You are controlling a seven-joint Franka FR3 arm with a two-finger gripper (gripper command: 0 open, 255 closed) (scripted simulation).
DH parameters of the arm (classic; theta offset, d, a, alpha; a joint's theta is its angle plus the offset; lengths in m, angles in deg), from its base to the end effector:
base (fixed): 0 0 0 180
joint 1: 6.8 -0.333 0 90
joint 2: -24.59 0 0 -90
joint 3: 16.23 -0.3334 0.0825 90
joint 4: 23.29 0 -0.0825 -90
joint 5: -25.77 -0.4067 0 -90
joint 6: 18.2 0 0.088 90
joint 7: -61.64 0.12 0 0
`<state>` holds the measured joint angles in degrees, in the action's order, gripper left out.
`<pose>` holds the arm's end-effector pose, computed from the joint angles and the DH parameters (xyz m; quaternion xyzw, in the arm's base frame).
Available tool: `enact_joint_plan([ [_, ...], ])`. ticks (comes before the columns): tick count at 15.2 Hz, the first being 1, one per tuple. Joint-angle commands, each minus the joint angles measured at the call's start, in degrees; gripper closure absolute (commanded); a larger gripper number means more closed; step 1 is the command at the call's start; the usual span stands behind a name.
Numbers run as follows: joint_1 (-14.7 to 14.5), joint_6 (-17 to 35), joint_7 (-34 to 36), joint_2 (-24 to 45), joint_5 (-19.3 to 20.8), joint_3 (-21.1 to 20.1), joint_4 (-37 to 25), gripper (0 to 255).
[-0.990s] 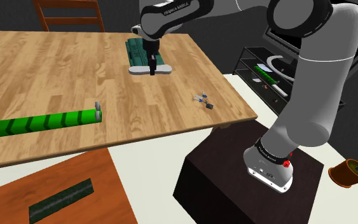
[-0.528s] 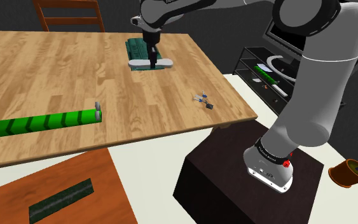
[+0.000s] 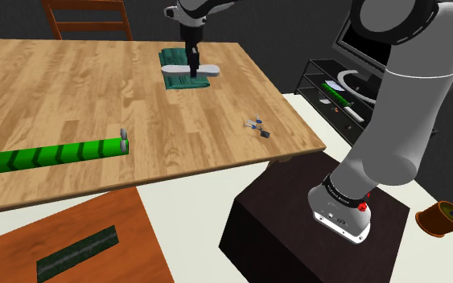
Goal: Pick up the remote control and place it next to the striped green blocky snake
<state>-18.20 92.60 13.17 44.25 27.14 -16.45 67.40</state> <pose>0.6751 0.1366 0.4358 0.8635 0.5042 0.0004 0.0112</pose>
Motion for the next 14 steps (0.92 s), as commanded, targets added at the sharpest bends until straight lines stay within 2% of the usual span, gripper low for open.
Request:
enact_joint_plan([
  [1, 0.0, -1.35, -0.03, -0.17, -0.01, 0.0, -1.18, 255],
  [8, -5.71, -1.23, 8.57, -1.19, 0.95, -2.71, 0.16, 255],
  [14, -10.69, -2.08, 15.95, -0.02, 1.83, -5.0, -1.63, 255],
])
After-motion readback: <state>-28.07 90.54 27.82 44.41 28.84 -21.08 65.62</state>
